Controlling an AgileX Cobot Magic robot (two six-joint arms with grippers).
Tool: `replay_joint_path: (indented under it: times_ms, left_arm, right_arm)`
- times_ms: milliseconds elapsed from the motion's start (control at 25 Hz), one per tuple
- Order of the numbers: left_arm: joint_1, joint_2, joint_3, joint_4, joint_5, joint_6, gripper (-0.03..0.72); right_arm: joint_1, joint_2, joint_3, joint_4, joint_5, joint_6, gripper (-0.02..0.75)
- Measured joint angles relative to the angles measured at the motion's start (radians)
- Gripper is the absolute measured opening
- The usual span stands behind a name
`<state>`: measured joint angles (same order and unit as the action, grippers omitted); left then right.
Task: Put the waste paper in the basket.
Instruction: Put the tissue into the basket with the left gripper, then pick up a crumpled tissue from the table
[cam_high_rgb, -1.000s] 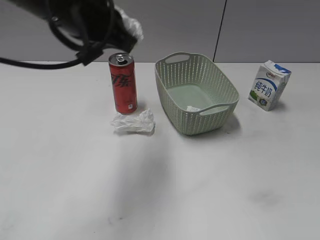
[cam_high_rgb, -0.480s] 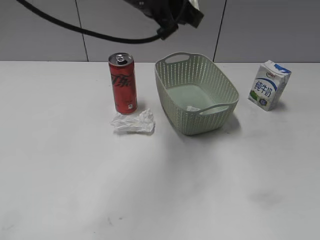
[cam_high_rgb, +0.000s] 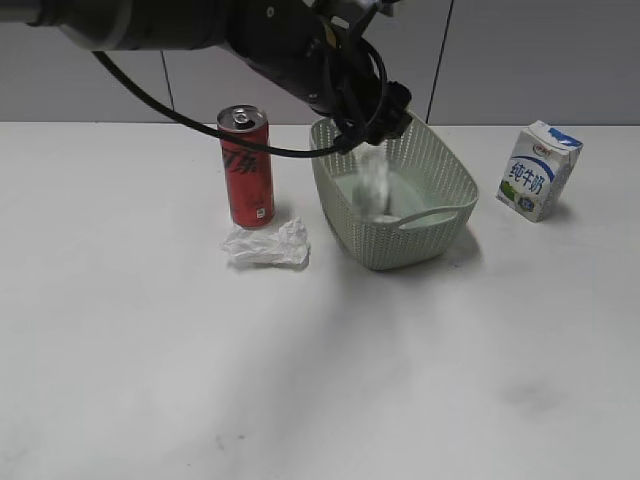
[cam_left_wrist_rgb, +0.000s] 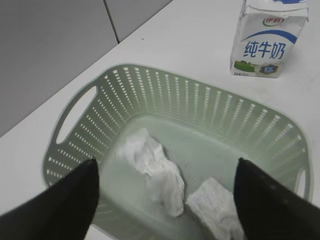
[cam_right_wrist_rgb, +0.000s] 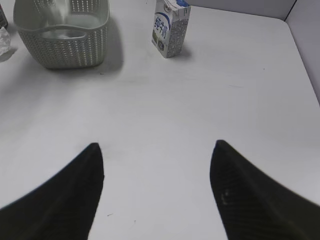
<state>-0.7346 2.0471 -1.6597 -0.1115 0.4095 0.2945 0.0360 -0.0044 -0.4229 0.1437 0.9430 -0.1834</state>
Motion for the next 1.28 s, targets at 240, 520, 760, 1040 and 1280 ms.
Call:
replay_joint_path:
  times_ms: [240, 520, 760, 1040, 1280]
  left_arm:
    - [0.0, -0.028, -0.043, -0.001, 0.131, 0.0, 0.647]
    - [0.025, -0.221, -0.047, 0.037, 0.431, -0.175, 0.637]
    - [0.043, -0.398, 0.248, 0.177, 0.404, -0.447, 0.622]
    - [0.045, -0.404, 0.604, 0.165, 0.018, -0.747, 0.612]
    - [0.079, -0.214, 0.577, 0.169, -0.071, -0.784, 0.606]
  right_arm:
    - [0.0, 0.0, 0.0, 0.0, 0.0, -0.001, 0.507]
    - [0.0, 0.0, 0.0, 0.0, 0.0, 0.0, 0.507]
    - [0.0, 0.0, 0.0, 0.0, 0.0, 0.0, 0.506]
    - [0.0, 0.0, 0.0, 0.0, 0.0, 0.0, 0.506]
    - [0.0, 0.0, 0.0, 0.0, 0.0, 0.0, 0.506]
